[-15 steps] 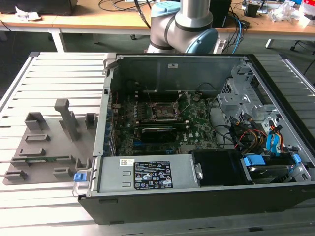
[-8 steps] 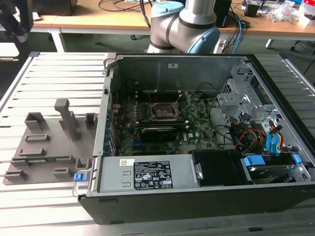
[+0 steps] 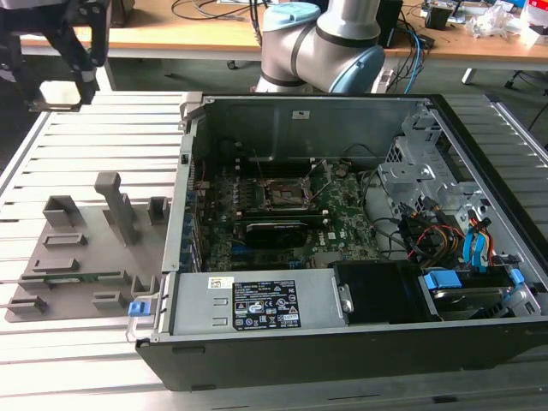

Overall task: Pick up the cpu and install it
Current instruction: 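Pick up the cpu and move it towards the insertion slot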

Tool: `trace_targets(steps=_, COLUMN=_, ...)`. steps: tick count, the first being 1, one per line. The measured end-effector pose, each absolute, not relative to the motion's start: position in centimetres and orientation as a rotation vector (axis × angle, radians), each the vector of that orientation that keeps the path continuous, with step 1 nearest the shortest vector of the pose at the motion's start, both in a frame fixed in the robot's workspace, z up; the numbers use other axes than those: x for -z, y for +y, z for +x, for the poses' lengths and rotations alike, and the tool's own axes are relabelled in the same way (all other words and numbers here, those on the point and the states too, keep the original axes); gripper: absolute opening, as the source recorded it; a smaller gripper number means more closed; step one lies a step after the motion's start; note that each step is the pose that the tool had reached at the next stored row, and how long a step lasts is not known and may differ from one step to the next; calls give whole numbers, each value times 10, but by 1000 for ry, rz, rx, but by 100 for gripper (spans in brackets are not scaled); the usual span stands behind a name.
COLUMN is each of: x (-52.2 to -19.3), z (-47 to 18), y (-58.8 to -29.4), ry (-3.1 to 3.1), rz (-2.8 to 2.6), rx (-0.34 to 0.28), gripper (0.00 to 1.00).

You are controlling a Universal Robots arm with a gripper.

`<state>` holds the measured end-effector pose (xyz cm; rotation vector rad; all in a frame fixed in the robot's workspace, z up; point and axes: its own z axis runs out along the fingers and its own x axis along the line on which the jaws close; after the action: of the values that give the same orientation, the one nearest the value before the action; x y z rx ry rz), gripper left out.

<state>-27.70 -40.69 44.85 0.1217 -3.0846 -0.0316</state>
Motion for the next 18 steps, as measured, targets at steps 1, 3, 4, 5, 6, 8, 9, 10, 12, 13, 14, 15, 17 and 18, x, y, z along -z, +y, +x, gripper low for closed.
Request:
trace_targets(steps=1, x=-448, z=-273, y=-406, ry=-3083, rz=122, rx=31, gripper=55)
trace_targets(steps=3, x=-444, z=-257, y=-404, ry=-3074, rz=121, rx=31, gripper=55)
trace_targets(steps=4, x=-443, z=-249, y=-403, ry=-3070, rz=121, rx=31, gripper=55)
trace_targets(steps=5, x=-440, z=-236, y=-402, ry=-3064, rz=120, rx=30, gripper=55)
trace_targets(steps=6, x=-438, z=-225, y=-400, ry=-3058, rz=120, rx=29, gripper=55)
trace_targets(steps=8, x=-435, z=-207, y=-398, ry=-3049, rz=120, rx=29, gripper=55)
trace_targets(steps=9, x=-434, z=-202, y=-397, ry=-3047, rz=120, rx=29, gripper=55)
trace_targets(steps=10, x=-432, z=-195, y=-396, ry=-3043, rz=119, rx=29, gripper=55)
trace_targets(steps=12, x=-429, z=-180, y=-394, ry=-3035, rz=119, rx=28, gripper=55)
trace_targets(steps=13, x=-428, z=-174, y=-394, ry=-3032, rz=119, rx=28, gripper=55)
trace_targets(steps=14, x=-427, z=-167, y=-393, ry=-3028, rz=119, rx=28, gripper=55)
trace_targets(steps=15, x=-425, z=-161, y=-392, ry=-3025, rz=118, rx=28, gripper=55)
trace_targets(steps=17, x=-421, z=-145, y=-391, ry=-3016, rz=118, rx=28, gripper=55)
trace_targets(steps=18, x=-420, z=-141, y=-390, ry=-3014, rz=118, rx=29, gripper=55)
